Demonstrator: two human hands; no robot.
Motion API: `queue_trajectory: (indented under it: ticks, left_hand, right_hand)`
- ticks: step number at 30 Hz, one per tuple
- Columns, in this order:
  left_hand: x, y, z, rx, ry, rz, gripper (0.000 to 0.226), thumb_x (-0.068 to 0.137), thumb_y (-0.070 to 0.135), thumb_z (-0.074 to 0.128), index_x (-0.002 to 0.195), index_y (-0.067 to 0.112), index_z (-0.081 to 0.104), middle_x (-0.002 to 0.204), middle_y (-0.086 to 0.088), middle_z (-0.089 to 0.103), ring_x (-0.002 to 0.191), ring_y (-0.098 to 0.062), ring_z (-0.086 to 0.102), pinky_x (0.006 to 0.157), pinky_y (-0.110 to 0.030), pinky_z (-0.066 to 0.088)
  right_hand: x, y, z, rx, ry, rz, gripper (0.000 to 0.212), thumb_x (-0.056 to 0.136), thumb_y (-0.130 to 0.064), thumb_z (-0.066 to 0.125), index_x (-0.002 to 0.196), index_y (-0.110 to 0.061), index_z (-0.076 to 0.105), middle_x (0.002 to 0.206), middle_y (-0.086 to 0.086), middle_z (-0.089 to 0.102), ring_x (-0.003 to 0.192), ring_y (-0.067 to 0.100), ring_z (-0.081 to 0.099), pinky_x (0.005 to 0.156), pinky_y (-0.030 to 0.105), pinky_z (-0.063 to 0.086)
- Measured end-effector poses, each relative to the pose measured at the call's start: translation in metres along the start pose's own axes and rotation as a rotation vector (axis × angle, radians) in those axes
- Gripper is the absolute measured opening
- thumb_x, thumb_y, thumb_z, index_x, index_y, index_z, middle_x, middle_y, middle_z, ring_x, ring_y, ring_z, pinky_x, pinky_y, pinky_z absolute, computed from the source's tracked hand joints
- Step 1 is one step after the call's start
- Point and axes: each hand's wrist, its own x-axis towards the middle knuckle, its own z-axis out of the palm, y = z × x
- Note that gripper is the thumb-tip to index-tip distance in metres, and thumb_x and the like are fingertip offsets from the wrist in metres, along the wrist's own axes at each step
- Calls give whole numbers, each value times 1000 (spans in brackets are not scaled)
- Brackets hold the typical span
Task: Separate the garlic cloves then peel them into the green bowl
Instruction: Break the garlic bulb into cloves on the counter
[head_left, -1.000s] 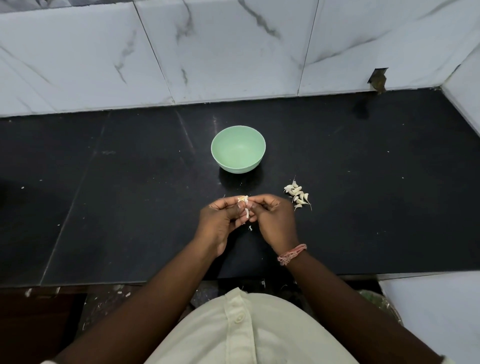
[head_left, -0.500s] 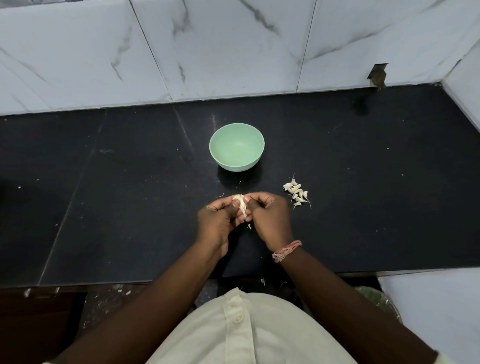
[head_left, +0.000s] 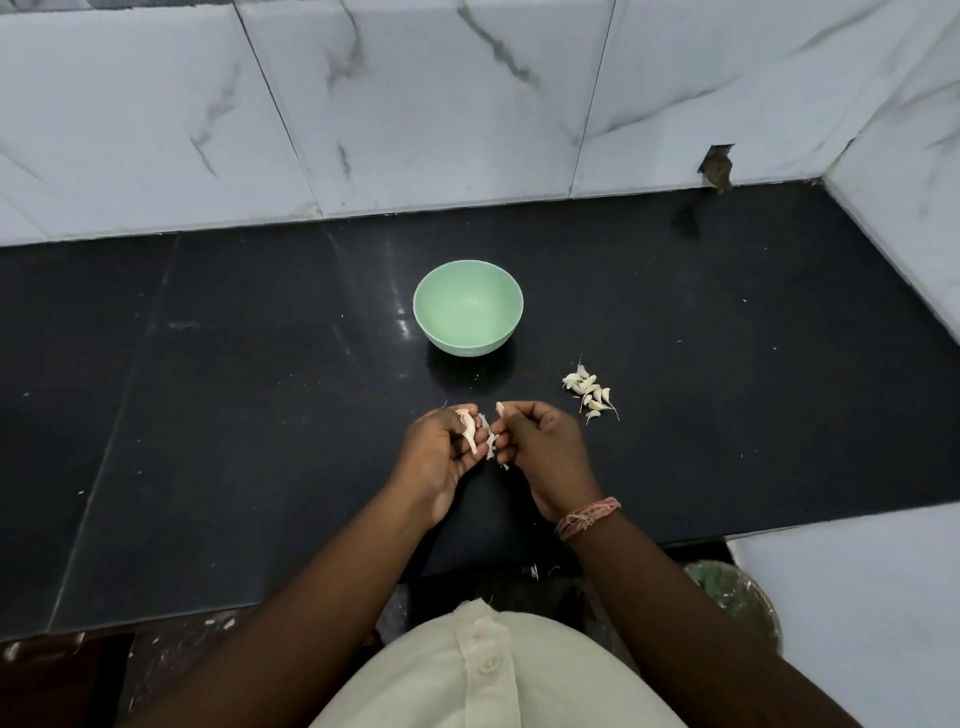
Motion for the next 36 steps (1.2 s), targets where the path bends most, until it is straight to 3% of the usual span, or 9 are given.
queue_trajectory:
  ticks: [5,10,13,16,21,23,26,31,36]
  left_hand:
    - [-3,6,4,42,-105,-89,30,91,-9,37,100,0,64,75,-11,71,70,-20,65,69,-27,58]
    - [4,5,2,10,-146,-172,27,99,-8,42,100,5,66,69,-8,72,68,-16,69,72,-29,58]
    - [8,4,4,-44,-166,-220,25,99,-5,44,104,5,66,74,-10,73,76,-19,68,70,-28,60]
    - [11,1,7,-89,-169,-261,22,97,-2,47,105,4,68,81,-13,71,82,-22,67,76,-32,59]
    - [15,4,12,-129,-169,-250,14,98,0,54,108,-3,63,83,-14,72,80,-21,70,74,-32,62]
    - [17,5,15,-137,-183,-210,15,99,-1,54,111,-2,63,86,-15,72,79,-21,71,72,-31,63]
    - [18,2,18,-128,-192,-126,21,99,-4,51,116,0,64,93,-14,72,81,-19,69,68,-28,62]
    - [14,-9,20,-113,-149,-20,23,96,-5,56,114,-1,68,92,-13,73,80,-16,71,74,-30,63]
    - [2,-16,18,-37,-88,99,16,95,-2,62,108,0,72,91,-12,76,81,-17,74,74,-27,61]
  right_hand:
    - [0,4,-2,99,120,3,11,92,8,64,100,2,66,79,16,72,62,20,66,65,30,58]
    - [16,1,-29,-108,499,-120,7,91,-4,71,91,-10,75,76,1,73,66,13,68,69,30,59]
    - [30,-6,-47,-187,647,-161,14,87,-6,72,86,-19,76,80,1,75,74,19,72,75,35,61]
    - [38,-13,-56,-232,674,-165,13,88,-4,70,90,-15,77,77,1,74,69,15,70,71,32,60]
    - [35,-12,-48,-468,628,-267,14,89,-14,68,92,-25,75,93,-1,72,84,18,70,79,36,58]
    - [24,-10,-34,-497,472,-340,11,91,-13,70,93,-22,75,97,-1,72,88,12,69,83,29,55]
    - [10,-5,-14,-426,200,-356,6,90,-9,74,95,-12,77,89,-1,76,84,7,71,77,18,55]
    - [10,-12,-18,-310,98,-293,4,89,-9,76,91,-9,80,74,-2,76,62,0,64,62,17,51]
    - [10,-13,-20,-324,0,-205,7,92,-6,72,90,-3,77,71,8,74,59,13,62,57,25,53]
